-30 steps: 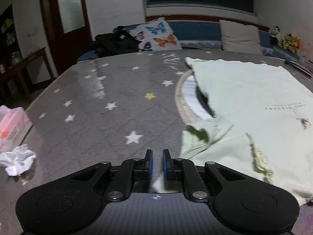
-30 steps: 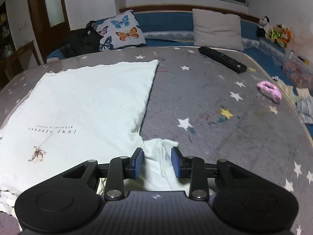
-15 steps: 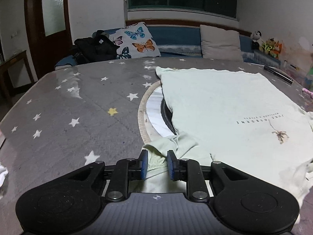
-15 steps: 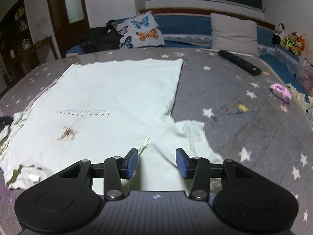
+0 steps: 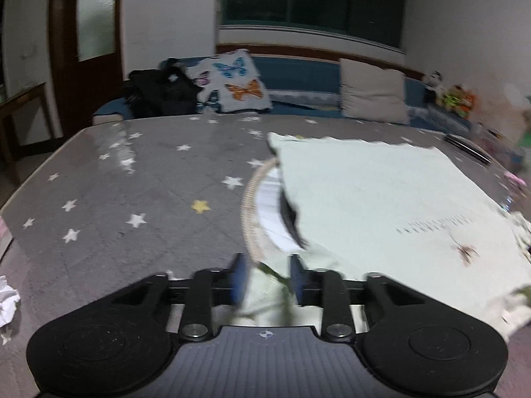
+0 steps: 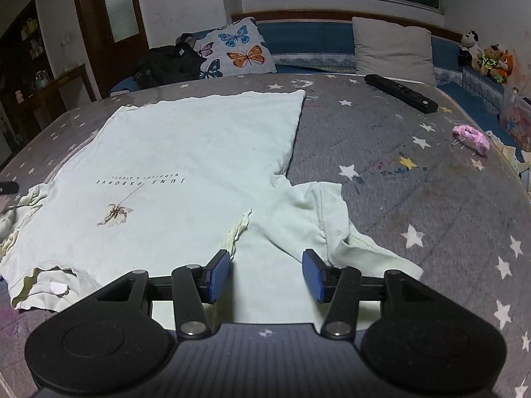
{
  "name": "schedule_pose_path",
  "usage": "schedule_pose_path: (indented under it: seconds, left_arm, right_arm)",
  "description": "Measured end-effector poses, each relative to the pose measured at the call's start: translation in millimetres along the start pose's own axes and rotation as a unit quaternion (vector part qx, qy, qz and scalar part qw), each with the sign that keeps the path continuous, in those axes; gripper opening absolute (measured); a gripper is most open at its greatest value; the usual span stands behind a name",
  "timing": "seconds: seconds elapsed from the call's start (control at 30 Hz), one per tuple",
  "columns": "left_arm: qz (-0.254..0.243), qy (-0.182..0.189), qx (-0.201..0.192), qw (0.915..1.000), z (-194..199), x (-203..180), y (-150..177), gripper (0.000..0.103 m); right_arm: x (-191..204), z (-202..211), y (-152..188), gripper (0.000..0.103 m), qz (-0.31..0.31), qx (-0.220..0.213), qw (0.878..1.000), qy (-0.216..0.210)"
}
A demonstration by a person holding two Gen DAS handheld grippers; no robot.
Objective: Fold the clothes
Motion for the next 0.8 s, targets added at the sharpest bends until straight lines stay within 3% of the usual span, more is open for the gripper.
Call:
schedule_pose_path:
  seconds: [0.13, 0.2, 0.23, 0.33, 0.63, 0.8]
  left_arm:
    - [-0.007, 0.0, 0.004, 1.0, -6.1, -1.9, 1.7, 0.039]
    - [-0.008, -0.006, 0.005, 0.9999, -10.7, 0.2, 1.3, 0.026]
    - [-0.009, -0.009, 0.005, 0.9999, -13.0, 1.3, 1.0, 0.011]
    - [-0.011, -0.018, 0.006, 0.9997, -19.9, 4.4, 0.4, 0.004]
    - [-0.013, -0.046, 0.011, 0.9988, -37.8, 13.9, -1.4, 0.004]
    - [-0.003, -0.068, 0.009, 0.9976, -22.2, 18.0, 1.4, 0.007]
  right_arm:
    - [1.5, 0.5, 2.2, 0.051, 0.001, 0.0, 1.0, 0.0]
    - [1.6, 0.8, 2.8, 0.051, 0.001, 0.0, 1.0, 0.001]
    - [1.4, 1.0, 3.0, 0.051, 0.002, 0.0, 1.0, 0.001]
    - [1.9, 1.3, 3.7, 0.051, 0.005, 0.0, 1.0, 0.001]
    - [7.0, 3.0, 9.9, 0.055, 0.033, -0.008, 0.999, 0.009]
    - [7.9, 7.9, 13.1, 0.057, 0.042, -0.006, 0.999, 0.012]
Point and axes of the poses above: each gripper's, at about its wrist camera, not at the fingertips, and z roughly against the way its jaws point, x to its left, y to its underside, the point moved 2 cm from there along -z, roughly the way its jaws point, and after that the axes turned 6 degrees about y, right-handed, at the moved point
